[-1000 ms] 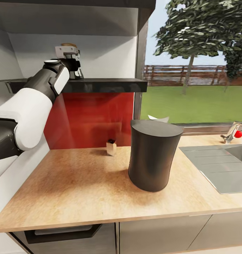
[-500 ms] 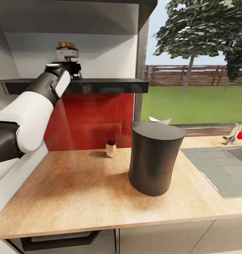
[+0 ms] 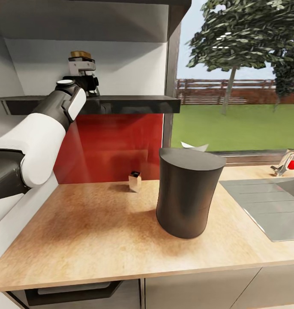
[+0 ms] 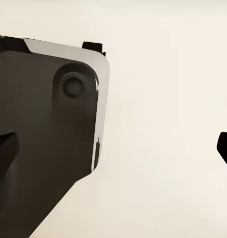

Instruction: Set up a coffee station on the kitchen countertop: keep the coffee maker on the countertop, move the bottle of coffee from the kitchen shelf to the counter next to the coffee maker, place a paper coffee filter on top of the coffee maker, put the saucer next to the coffee maker with the coffee cup on the saucer, and place the electric kettle next to the coffee maker.

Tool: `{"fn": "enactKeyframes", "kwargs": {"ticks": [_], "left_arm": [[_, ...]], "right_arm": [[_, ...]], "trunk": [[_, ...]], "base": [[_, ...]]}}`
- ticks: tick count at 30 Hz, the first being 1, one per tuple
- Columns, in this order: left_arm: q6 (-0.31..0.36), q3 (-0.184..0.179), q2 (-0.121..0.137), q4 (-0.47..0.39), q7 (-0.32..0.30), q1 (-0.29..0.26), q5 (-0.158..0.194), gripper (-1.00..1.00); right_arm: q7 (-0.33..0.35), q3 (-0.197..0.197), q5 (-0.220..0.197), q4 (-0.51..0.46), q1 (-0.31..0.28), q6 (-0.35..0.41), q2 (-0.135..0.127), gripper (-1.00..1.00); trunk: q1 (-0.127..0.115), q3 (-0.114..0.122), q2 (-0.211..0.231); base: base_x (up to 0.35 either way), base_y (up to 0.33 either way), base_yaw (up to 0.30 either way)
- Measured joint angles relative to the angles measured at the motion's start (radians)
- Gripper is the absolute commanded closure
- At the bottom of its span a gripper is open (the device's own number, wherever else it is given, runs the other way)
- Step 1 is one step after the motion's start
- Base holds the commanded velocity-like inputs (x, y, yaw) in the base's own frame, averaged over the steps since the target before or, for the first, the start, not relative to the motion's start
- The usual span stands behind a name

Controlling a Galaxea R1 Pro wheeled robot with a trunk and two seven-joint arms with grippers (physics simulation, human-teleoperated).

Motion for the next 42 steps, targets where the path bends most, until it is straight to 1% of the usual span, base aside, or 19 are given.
{"fn": "enactKeyframes", "kwargs": {"ticks": [10, 17, 23, 24, 28, 31, 37, 42], "left_arm": [[-0.001, -0.001, 0.0, 0.001, 0.0, 0.0, -0.003, -1.0], [-0.003, -0.001, 0.0, -0.016, 0.0, 0.008, -0.006, -1.0], [-0.003, -0.002, 0.0, -0.014, 0.0, 0.007, -0.008, -1.0], [-0.003, -0.002, 0.0, -0.013, 0.0, 0.007, -0.008, 1.0], [0.004, -0.003, -0.003, -0.017, 0.0, 0.008, -0.01, 1.0], [0.002, -0.002, -0.002, -0.024, -0.002, 0.011, -0.001, 1.0], [0.002, -0.001, -0.002, -0.022, -0.003, 0.01, -0.007, 1.0], [0.003, -0.001, -0.002, -0.024, -0.002, 0.011, -0.004, 1.0]], "right_arm": [[0.0, 0.0, 0.0, 0.0, 0.0, 0.0, 0.0, -1.0], [0.0, 0.0, 0.0, 0.0, 0.0, 0.0, 0.0, -1.0], [0.0, 0.001, 0.0, 0.0, 0.0, 0.0, 0.001, -1.0], [0.0, 0.001, 0.0, 0.0, 0.0, 0.0, 0.001, -1.0], [0.0, 0.001, 0.0, 0.0, 0.0, 0.0, 0.001, -1.0], [0.0, 0.001, 0.0, 0.0, 0.0, 0.0, 0.002, -1.0], [0.0, 0.001, 0.0, 0.0, 0.0, 0.0, 0.002, -1.0], [0.0, 0.001, 0.0, 0.0, 0.0, 0.0, 0.002, -1.0]], "trunk": [[0.0, 0.0, -0.001], [0.0, 0.0, -0.001], [0.0, 0.0, -0.001], [0.0, 0.0, -0.001], [0.0, 0.0, -0.001], [0.0, 0.0, -0.001], [0.0, 0.0, -0.001], [0.0, 0.0, -0.001]], "base": [[0.088, 0.0, 0.0], [0.017, 0.0, 0.0], [0.001, 0.0, 0.0], [0.0, 0.0, 0.0], [0.0, 0.0, 0.0], [0.0, 0.0, 0.0], [0.0, 0.0, 0.0], [0.0, 0.0, 0.0]]}}
